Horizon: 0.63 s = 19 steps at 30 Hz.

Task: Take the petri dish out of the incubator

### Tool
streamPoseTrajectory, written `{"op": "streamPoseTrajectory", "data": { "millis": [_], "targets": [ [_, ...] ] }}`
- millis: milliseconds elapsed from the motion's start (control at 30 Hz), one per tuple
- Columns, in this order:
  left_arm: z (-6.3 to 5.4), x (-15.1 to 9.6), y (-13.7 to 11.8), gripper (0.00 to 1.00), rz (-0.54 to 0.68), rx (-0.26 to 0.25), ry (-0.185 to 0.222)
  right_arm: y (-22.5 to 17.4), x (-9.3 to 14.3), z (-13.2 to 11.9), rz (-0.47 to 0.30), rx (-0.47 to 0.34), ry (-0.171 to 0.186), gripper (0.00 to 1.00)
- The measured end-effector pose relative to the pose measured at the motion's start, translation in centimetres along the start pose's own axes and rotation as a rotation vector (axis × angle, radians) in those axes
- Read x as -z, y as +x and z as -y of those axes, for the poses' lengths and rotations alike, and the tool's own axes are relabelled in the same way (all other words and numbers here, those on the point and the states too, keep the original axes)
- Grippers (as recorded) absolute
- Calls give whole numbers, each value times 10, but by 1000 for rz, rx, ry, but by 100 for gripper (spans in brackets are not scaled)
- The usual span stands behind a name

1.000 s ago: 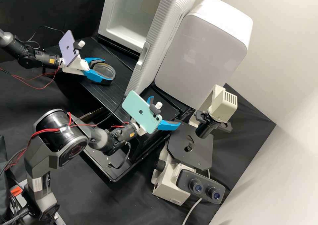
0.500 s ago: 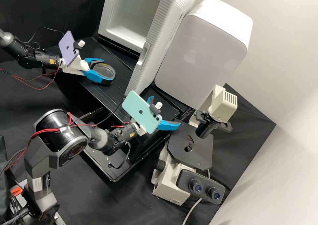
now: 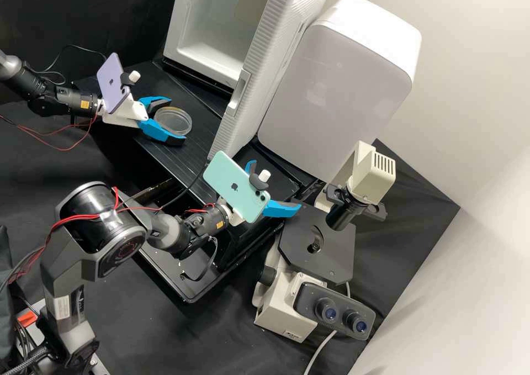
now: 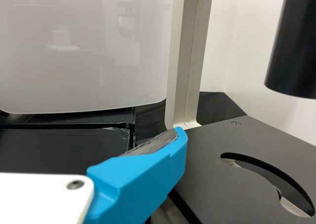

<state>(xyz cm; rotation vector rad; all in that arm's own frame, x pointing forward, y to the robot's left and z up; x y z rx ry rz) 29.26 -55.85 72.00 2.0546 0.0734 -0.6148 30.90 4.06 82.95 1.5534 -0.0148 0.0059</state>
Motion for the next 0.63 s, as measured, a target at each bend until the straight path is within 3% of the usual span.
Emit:
{"op": "streamPoseTrajectory", "data": {
  "millis": [167, 267, 500, 633],
  "targets": [
    [0, 0, 0, 100, -9, -3, -8, 0, 0, 0, 0, 0, 0, 100],
    [1, 0, -1, 100, -17, -19, 20, 0, 0, 0, 0, 0, 0, 100],
    [-3, -2, -9, 100, -19, -168, 74, 0, 0, 0, 0, 0, 0, 100],
    [-6, -4, -13, 100, -18, -212, 96, 0, 0, 0, 0, 0, 0, 100]
  ]
}}
